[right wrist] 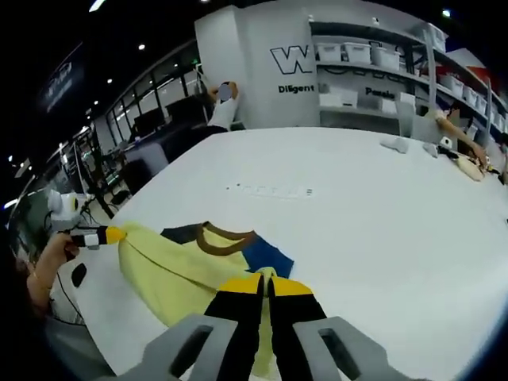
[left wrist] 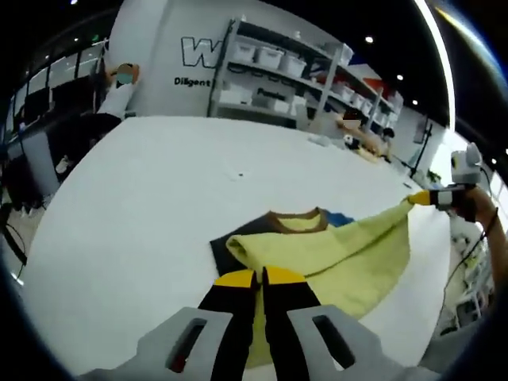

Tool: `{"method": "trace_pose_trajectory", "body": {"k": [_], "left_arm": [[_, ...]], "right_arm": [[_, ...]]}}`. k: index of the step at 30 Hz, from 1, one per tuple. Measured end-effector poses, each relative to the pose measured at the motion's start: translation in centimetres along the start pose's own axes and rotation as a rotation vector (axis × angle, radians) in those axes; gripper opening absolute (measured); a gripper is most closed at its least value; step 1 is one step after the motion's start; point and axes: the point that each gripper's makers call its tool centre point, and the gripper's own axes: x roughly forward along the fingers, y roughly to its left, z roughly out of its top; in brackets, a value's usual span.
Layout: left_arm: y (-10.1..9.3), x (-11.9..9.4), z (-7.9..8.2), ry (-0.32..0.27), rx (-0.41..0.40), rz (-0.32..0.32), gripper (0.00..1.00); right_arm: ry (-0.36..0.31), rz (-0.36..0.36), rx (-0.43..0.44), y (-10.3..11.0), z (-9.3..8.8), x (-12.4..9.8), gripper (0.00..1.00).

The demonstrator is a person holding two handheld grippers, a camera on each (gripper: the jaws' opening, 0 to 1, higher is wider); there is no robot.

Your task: Fold the garment on the visible template until the final outline fits inside the template.

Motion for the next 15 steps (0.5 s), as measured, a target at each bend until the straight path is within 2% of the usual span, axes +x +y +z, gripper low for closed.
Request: {"method": "trace_pose_trajectory", "body": {"k": [8, 15], "left_arm": [[1.8, 2.4, -1.0, 0.032, -0.028, 0.032, 0.0], [2.5, 3.8, -2.2, 0.067, -0.02, 0.048, 0.0]], "right_arm": [[0.022, 0.002, 0.055, -1.4, -0.9, 3.4, 0.0], [0.055, -0.016, 0.06, -2.7, -2.2, 5.7, 0.0]]}}
